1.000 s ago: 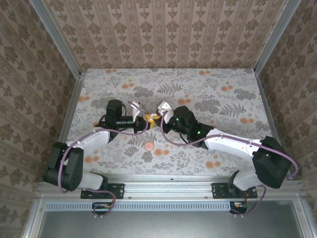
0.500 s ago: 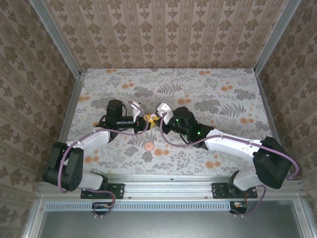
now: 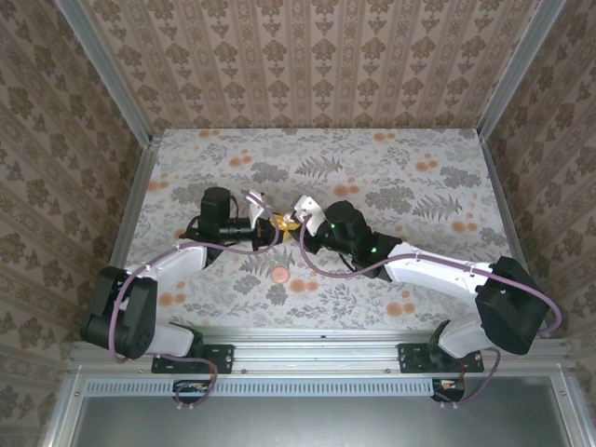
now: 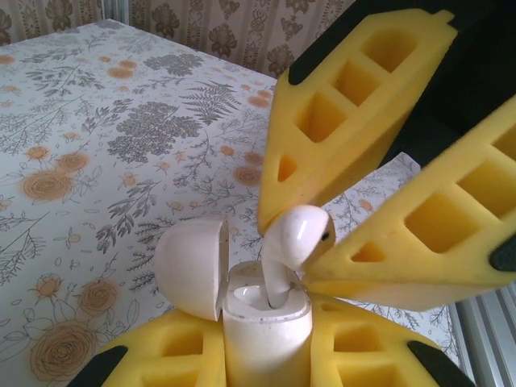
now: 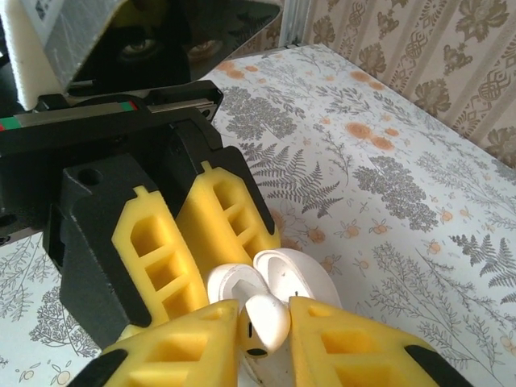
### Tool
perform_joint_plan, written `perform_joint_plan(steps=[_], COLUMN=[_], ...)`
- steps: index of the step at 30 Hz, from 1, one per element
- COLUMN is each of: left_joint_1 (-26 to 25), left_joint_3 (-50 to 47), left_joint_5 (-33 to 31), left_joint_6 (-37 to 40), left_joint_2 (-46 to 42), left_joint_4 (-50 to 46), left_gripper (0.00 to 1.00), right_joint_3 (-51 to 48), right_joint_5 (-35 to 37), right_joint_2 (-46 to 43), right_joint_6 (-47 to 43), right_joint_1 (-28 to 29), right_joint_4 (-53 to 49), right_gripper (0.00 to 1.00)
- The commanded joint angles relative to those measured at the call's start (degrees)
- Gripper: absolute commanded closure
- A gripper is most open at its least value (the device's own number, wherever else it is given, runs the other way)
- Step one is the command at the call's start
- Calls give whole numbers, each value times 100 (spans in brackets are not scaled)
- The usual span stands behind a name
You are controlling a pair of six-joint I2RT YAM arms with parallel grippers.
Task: Insert the wireless bluetooth earbuds into the charging case
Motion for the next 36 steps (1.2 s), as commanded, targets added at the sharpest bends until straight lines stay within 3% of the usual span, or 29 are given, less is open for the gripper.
perform_joint_plan(steps=[1, 12, 19, 22, 26, 29, 32, 36], left_joint_1=[-28, -46, -72, -81, -98, -132, -155, -200], left_joint_3=[185, 38, -206, -287, -318, -350, -398, -412], left_joint_5=[-12, -273, -324, -244, -163, -145, -155, -144], left_joint_6=[98, 252, 264, 276, 355, 477, 562, 642], left_joint_2=[-159, -252, -345, -384, -452, -519, -606, -652], left_joint_4=[140, 161, 627, 779, 809, 809, 794, 761], left_gripper=[89, 89, 89, 89, 90, 91, 91, 91], right_joint_3=[-40, -28, -241, -405, -710, -1086, -1261, -1111], right_joint_5=[-222, -199, -300, -767, -2062, -2926, -3197, -3230], right_joint_2=[-153, -652, -1145, -1275, -1331, -1316, -1243, -1006], right_joint_6=[-2, 344, 762, 778, 525, -265, -1192, -1596], right_joint_1=[80, 67, -156, -430, -951, -1202, -1237, -1281], right_joint_4=[-104, -158, -60, 17, 286, 688, 742, 758], right_gripper=[74, 58, 56, 56, 56, 57, 56, 56])
